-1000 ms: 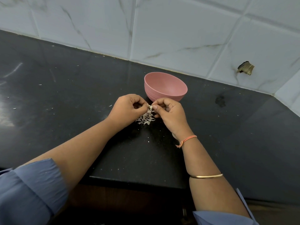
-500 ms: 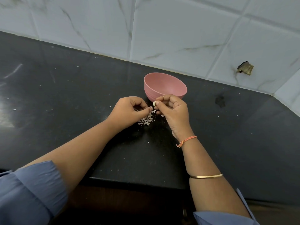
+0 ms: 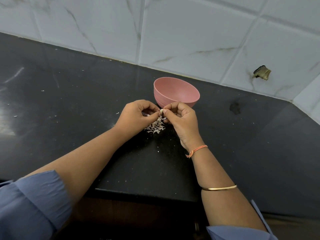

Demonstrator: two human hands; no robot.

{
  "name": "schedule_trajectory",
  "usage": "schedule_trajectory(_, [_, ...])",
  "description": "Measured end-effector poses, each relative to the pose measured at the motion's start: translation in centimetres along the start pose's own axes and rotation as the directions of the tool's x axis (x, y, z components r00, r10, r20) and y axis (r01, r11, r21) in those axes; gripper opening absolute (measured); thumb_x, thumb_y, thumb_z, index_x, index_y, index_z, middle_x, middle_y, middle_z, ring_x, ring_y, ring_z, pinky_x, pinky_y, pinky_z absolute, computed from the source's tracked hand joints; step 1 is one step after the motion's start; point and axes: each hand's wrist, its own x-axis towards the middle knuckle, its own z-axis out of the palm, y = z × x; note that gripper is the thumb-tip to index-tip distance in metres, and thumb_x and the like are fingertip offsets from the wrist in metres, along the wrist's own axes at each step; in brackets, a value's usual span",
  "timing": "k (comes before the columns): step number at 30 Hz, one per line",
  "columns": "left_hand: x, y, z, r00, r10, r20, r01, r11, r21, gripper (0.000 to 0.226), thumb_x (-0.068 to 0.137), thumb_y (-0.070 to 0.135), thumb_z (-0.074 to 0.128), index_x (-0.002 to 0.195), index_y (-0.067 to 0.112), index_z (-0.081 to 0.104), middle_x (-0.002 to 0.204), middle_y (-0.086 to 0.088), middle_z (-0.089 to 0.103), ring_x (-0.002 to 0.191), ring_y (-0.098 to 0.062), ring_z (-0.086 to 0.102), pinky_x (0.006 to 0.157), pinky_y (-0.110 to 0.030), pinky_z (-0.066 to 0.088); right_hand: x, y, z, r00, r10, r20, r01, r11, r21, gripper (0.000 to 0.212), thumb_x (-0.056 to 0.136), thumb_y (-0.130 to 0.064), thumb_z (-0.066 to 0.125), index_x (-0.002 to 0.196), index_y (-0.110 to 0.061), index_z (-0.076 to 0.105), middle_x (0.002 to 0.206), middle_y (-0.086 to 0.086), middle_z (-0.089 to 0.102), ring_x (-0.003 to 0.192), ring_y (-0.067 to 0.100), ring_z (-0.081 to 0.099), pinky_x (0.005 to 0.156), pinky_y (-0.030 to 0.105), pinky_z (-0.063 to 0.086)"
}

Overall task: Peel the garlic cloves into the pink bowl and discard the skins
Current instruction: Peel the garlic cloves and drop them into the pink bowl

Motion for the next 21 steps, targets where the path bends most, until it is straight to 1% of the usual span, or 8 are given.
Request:
schedule_trajectory(4, [-0.01, 0.03, 0.09, 1.0, -0.002, -0.011, 0.002, 1.0, 0.012, 0.011, 0.08, 0.013, 0.071, 0.081, 0.022, 0.066, 0.076, 0.016, 0.062, 0.067, 0.01, 0.06, 0.066, -0.009, 0.051, -0.04, -0.01, 0.06, 1.0, 0.01, 0.006, -0.01, 1.0, -0.008, 0.012, 0.084, 0.005, 0.061, 0.08, -0.007, 0.062, 0.077, 0.005, 0.066, 0.07, 0.009, 0.063, 0.062, 0.018, 0.054])
schedule_trajectory(7, [0.0, 0.05, 0.12, 1.0, -0.005, -0.013, 0.005, 1.0, 0.028, 0.012, 0.079, 0.012, 0.071, 0.081, 0.022, 0.065, 0.076, 0.017, 0.061, 0.066, 0.012, 0.059, 0.064, -0.006, 0.048, -0.08, 0.06, 0.06, 1.0, 0.001, 0.024, 0.0, 0.999, -0.035, 0.015, 0.083, 0.004, 0.062, 0.08, -0.011, 0.062, 0.076, 0.002, 0.066, 0.068, 0.008, 0.063, 0.064, 0.022, 0.056])
schedule_trajectory(10, [-0.02, -0.01, 0.12, 1.0, -0.001, -0.001, 0.001, 0.999, 0.046, 0.01, 0.079, 0.012, 0.07, 0.082, 0.021, 0.065, 0.076, 0.018, 0.061, 0.067, 0.012, 0.059, 0.064, -0.005, 0.047, -0.12, 0.13, 0.06, 0.999, -0.018, 0.038, 0.021, 0.997, -0.076, 0.015, 0.082, 0.002, 0.064, 0.083, -0.013, 0.063, 0.077, 0.004, 0.065, 0.069, 0.01, 0.063, 0.064, 0.023, 0.056])
schedule_trajectory(12, [-0.03, -0.09, 0.16, 1.0, 0.01, 0.003, -0.01, 0.998, 0.055, 0.011, 0.079, 0.012, 0.071, 0.082, 0.022, 0.066, 0.076, 0.017, 0.061, 0.069, 0.011, 0.059, 0.064, -0.007, 0.049, -0.09, 0.16, 0.03, 0.999, -0.015, 0.031, 0.018, 0.995, -0.1, 0.013, 0.082, 0.002, 0.064, 0.082, -0.011, 0.065, 0.076, 0.003, 0.066, 0.069, 0.013, 0.063, 0.064, 0.025, 0.056])
schedule_trajectory(14, [-0.03, -0.12, 0.2, 1.0, 0.023, 0.002, -0.023, 0.998, 0.053, 0.013, 0.079, 0.011, 0.07, 0.083, 0.022, 0.065, 0.078, 0.017, 0.061, 0.072, 0.007, 0.061, 0.066, -0.009, 0.051, -0.04, 0.12, -0.02, 1.0, 0.005, 0.012, -0.004, 0.995, -0.096, 0.01, 0.083, 0.003, 0.064, 0.081, -0.008, 0.065, 0.075, 0.004, 0.066, 0.066, 0.012, 0.063, 0.063, 0.023, 0.056])
schedule_trajectory(17, [0.01, -0.12, 0.18, 0.999, 0.033, -0.002, -0.032, 0.998, 0.053, 0.015, 0.081, 0.009, 0.068, 0.085, 0.023, 0.065, 0.079, 0.017, 0.061, 0.073, 0.007, 0.06, 0.067, -0.009, 0.05, -0.02, -0.05, -0.07, 0.998, 0.065, -0.012, -0.065, 0.998, -0.009, 0.007, 0.083, 0.002, 0.063, 0.083, -0.005, 0.065, 0.075, 0.006, 0.066, 0.06, 0.007, 0.062, 0.062, 0.02, 0.055])
schedule_trajectory(19, [0.03, -0.16, 0.17, 1.0, 0.021, -0.007, -0.02, 0.999, 0.041, 0.014, 0.081, 0.011, 0.068, 0.086, 0.023, 0.066, 0.08, 0.016, 0.062, 0.073, 0.006, 0.061, 0.067, -0.01, 0.051, -0.01, -0.12, -0.11, 0.994, 0.106, -0.019, -0.105, 0.991, 0.078, 0.006, 0.084, 0.003, 0.063, 0.084, -0.003, 0.065, 0.073, 0.006, 0.066, 0.061, 0.006, 0.062, 0.064, 0.02, 0.056])
schedule_trajectory(21, [0.01, -0.21, 0.17, 1.0, 0.005, -0.005, -0.005, 1.0, 0.027, 0.012, 0.081, 0.014, 0.069, 0.089, 0.022, 0.068, 0.081, 0.014, 0.063, 0.072, 0.001, 0.063, 0.067, -0.014, 0.053, 0.03, -0.1, -0.19, 0.991, 0.134, -0.013, -0.131, 0.981, 0.144, 0.005, 0.084, 0.003, 0.063, 0.085, -0.001, 0.064, 0.074, 0.007, 0.066, 0.063, 0.008, 0.063, 0.066, 0.023, 0.056])
